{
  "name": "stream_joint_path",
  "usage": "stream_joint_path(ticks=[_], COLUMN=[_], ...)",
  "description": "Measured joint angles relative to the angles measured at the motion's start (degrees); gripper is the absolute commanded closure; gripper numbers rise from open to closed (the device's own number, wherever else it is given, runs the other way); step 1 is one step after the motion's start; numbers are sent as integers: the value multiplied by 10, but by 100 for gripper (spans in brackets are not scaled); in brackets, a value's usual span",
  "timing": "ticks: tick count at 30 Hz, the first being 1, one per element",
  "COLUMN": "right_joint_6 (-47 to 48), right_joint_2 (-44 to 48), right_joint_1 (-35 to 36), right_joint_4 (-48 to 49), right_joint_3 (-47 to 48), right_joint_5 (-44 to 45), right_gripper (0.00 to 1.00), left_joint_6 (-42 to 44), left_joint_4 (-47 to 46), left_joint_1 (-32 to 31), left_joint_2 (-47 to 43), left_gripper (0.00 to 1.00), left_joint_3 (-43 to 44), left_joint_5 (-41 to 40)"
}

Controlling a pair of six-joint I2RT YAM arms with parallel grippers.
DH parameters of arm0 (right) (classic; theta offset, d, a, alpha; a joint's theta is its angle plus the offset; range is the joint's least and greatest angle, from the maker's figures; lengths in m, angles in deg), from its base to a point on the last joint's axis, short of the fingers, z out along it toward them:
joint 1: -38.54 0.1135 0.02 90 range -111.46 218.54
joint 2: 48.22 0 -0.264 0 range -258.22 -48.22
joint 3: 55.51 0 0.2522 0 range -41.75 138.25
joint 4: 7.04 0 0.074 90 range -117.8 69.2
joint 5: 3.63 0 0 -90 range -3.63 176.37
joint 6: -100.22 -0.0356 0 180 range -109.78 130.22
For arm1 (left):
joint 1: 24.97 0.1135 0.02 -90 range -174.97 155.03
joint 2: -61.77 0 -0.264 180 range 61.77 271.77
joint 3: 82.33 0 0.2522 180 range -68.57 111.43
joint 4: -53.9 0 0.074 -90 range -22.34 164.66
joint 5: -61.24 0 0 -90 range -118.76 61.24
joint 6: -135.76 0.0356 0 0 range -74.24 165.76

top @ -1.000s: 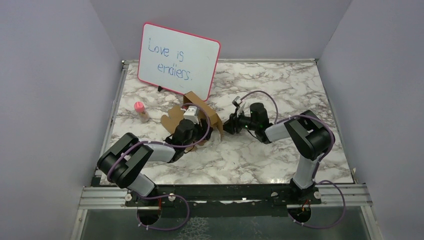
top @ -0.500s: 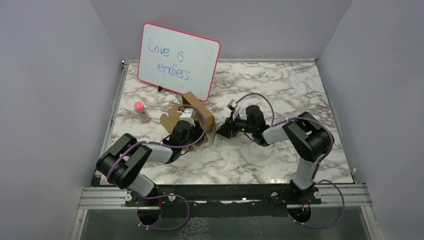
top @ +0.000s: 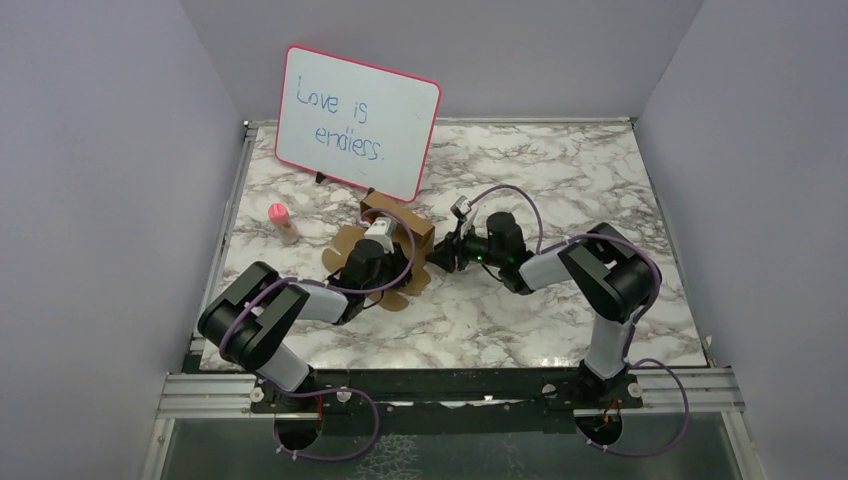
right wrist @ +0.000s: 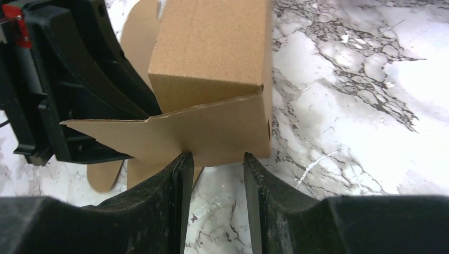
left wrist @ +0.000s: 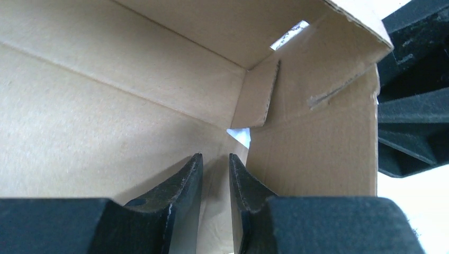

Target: Fold the paper box

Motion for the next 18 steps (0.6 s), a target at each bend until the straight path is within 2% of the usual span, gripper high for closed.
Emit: stream_joint_path(ticks=[7,18], right_joint_6=[-12,-12], right_joint_2=[-11,-23], right_joint_1=[0,3], right_joint_4=[27,37], right_joint_3=[0,0], right_joint_5=[15,11], right_gripper=[55,55], left_joint_6=[-12,-10], left_joint_4=[19,87], left_joint_1=[0,5], left_joint_2=[-27,-137], left_gripper=[64,63], left_joint_3=[-7,-12], left_joint_5=[5,-9])
